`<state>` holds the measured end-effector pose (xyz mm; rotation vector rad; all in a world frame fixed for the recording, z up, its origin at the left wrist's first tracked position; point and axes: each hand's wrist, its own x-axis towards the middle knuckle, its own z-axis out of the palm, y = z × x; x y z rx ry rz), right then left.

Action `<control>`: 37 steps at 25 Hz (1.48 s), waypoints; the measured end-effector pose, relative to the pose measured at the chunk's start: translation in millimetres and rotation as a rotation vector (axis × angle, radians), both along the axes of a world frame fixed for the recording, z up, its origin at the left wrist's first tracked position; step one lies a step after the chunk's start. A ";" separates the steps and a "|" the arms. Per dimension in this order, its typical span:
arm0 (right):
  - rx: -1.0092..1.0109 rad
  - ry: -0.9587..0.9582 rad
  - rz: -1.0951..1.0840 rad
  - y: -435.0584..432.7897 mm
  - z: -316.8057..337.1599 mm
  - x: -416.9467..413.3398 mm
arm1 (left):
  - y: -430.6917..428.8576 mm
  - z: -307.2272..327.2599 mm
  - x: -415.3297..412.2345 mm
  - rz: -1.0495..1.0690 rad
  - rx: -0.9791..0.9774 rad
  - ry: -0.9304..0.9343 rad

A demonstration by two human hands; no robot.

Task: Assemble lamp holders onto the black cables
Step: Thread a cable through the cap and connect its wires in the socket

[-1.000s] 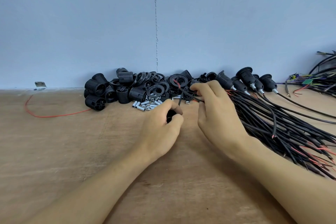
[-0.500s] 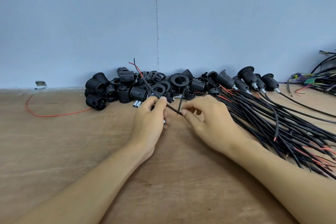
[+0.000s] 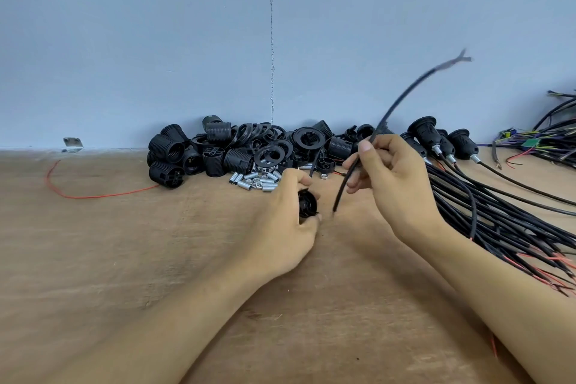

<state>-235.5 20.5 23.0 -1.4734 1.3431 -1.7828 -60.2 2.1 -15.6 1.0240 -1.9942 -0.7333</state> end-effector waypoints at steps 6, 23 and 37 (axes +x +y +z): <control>0.075 -0.373 0.208 1.9 4.4 6.1 | -4.5 -1.3 3.4 -0.010 0.057 0.059; -0.018 -0.178 0.118 3.3 3.5 9.2 | -0.2 2.8 4.9 0.031 0.007 0.178; -0.098 -0.023 0.039 10.1 3.0 16.1 | 5.3 3.7 2.4 -0.006 -0.020 0.100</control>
